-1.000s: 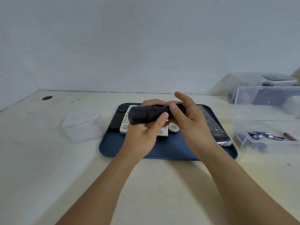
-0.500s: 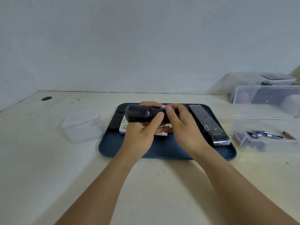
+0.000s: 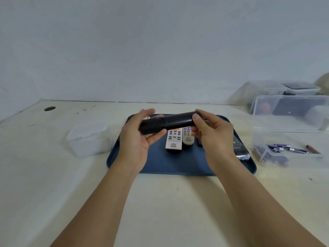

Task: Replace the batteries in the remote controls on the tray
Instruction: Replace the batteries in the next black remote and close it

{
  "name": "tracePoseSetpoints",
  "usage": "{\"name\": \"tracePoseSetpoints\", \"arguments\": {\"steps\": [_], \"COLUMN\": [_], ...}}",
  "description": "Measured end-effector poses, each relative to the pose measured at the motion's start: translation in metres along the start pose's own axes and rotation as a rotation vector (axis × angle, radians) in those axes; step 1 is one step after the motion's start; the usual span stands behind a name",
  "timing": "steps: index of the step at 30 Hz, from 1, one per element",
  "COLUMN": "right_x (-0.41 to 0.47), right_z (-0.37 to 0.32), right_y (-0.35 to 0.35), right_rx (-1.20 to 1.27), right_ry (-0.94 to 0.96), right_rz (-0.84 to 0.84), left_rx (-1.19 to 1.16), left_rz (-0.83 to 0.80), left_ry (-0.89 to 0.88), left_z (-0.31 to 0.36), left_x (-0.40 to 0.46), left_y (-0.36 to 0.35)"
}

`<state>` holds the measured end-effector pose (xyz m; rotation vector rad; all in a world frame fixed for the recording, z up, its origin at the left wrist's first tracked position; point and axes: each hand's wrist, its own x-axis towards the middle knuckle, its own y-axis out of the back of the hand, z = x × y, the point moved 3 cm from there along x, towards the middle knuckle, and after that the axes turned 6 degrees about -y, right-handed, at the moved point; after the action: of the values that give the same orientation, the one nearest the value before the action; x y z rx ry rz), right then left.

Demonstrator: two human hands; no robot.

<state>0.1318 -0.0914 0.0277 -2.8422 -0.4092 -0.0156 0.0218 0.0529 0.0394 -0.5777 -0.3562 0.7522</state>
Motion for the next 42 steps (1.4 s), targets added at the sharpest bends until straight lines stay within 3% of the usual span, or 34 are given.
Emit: {"name": "tracePoseSetpoints", "arguments": {"steps": [6,19,22,26,28,32,35,37,39,42], "right_x": [-0.005,-0.008,-0.004,-0.005,-0.008,-0.026,-0.034,-0.035,-0.034,-0.031], "right_z": [0.002,0.013,0.013,0.0,-0.004,-0.01,-0.009,-0.007,-0.006,-0.004], "right_y": [0.0,-0.007,-0.009,-0.013,-0.014,-0.019,-0.023,-0.025,-0.025,-0.024], "right_rx": [-0.371,-0.422,-0.164,0.171,0.129,-0.185,-0.222,-0.199,-0.056,0.047], "right_ry": [0.251,0.206,0.048,-0.13,-0.06,0.327,0.401,0.332,0.146,0.017], "right_rz": [0.056,0.01,-0.045,-0.226,-0.28,-0.182,-0.176,-0.279,-0.39,-0.386], "left_rx": [0.32,0.51,0.473,0.404,0.425,0.616,0.673,0.594,0.51,0.528], "left_rz": [-0.025,-0.106,-0.082,-0.175,-0.16,-0.053,-0.08,-0.073,-0.055,-0.047], "left_ry": [-0.161,-0.346,-0.326,-0.233,-0.232,-0.319,-0.314,-0.261,-0.227,-0.254], "left_z": [-0.012,-0.012,-0.006,0.002,0.004,0.001,-0.004,-0.007,-0.008,-0.003], "left_x": [-0.006,-0.004,0.001,0.011,0.015,0.022,0.026,0.026,0.026,0.031], "left_y": [0.0,0.005,0.008,0.015,0.02,0.029,0.032,0.032,0.033,0.041]}}
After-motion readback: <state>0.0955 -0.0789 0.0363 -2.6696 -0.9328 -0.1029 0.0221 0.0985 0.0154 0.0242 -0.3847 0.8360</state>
